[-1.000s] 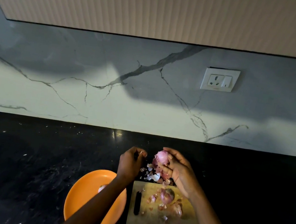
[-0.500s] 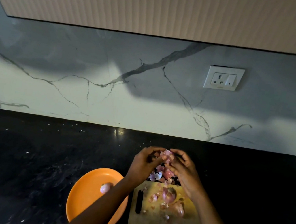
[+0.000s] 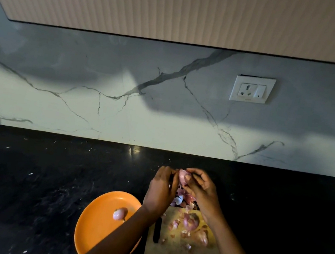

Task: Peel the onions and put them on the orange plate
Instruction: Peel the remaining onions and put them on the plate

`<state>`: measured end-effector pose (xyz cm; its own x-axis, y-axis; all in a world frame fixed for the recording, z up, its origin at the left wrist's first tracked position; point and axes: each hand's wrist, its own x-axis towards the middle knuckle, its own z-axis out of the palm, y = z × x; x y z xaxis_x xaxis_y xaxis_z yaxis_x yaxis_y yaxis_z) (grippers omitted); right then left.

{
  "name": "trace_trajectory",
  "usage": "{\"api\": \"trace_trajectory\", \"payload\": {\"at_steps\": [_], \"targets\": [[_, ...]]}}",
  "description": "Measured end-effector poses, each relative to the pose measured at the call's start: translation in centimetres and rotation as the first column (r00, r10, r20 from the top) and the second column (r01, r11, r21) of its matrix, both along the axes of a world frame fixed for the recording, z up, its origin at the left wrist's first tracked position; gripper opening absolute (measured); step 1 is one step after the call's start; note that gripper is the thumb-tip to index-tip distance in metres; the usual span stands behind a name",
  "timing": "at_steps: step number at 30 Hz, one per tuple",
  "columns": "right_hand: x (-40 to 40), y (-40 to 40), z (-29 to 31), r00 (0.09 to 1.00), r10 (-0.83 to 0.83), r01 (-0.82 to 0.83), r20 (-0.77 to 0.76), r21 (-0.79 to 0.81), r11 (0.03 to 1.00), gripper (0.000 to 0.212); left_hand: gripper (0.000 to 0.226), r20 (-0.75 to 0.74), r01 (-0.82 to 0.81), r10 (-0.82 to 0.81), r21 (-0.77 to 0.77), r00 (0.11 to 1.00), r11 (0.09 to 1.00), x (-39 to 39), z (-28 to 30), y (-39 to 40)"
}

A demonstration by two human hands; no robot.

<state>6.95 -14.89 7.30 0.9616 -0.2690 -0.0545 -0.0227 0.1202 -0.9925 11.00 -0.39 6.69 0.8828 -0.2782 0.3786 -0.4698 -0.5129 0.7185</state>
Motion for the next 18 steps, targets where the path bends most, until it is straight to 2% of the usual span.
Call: {"api": "trace_trajectory", "payload": {"at_steps": [5, 10, 13, 15, 18], "targets": [[-0.2, -0.1, 0.1, 1.000, 0.011, -0.011, 0.013, 0.013, 1.000, 0.023, 0.010, -0.043, -0.046, 0.043, -0.077, 0.998, 0.996, 0.6, 0.4, 0.2], [-0.2, -0.1, 0.1, 0.999, 0.037, -0.039, 0.026, 0.085, 0.996, 0.026, 0.012, -0.177, -0.149, 0.126, -0.120, 0.976, 0.982, 1.4, 0.5, 0.2], [-0.1, -0.4, 0.3, 0.998, 0.023, -0.035, 0.053, 0.223, 0.974, 0.029, 0.016, -0.295, -0.154, 0.138, -0.032, 0.946, 0.987, 2.5, -0.2, 1.3], [0.0, -1.0, 0.4, 0.999, 0.015, -0.026, 0.044, 0.257, 0.966, 0.028, 0.020, -0.366, -0.049, 0.079, 0.088, 0.927, 0.995, 2.8, -0.4, 1.9], [0.2, -1.6, 0.1, 1.000, 0.003, -0.006, 0.011, 0.308, 0.951, 0.022, 0.028, -0.329, 0.040, 0.045, 0.247, 0.943, 0.968, 2.6, 0.1, 2.2]]}}
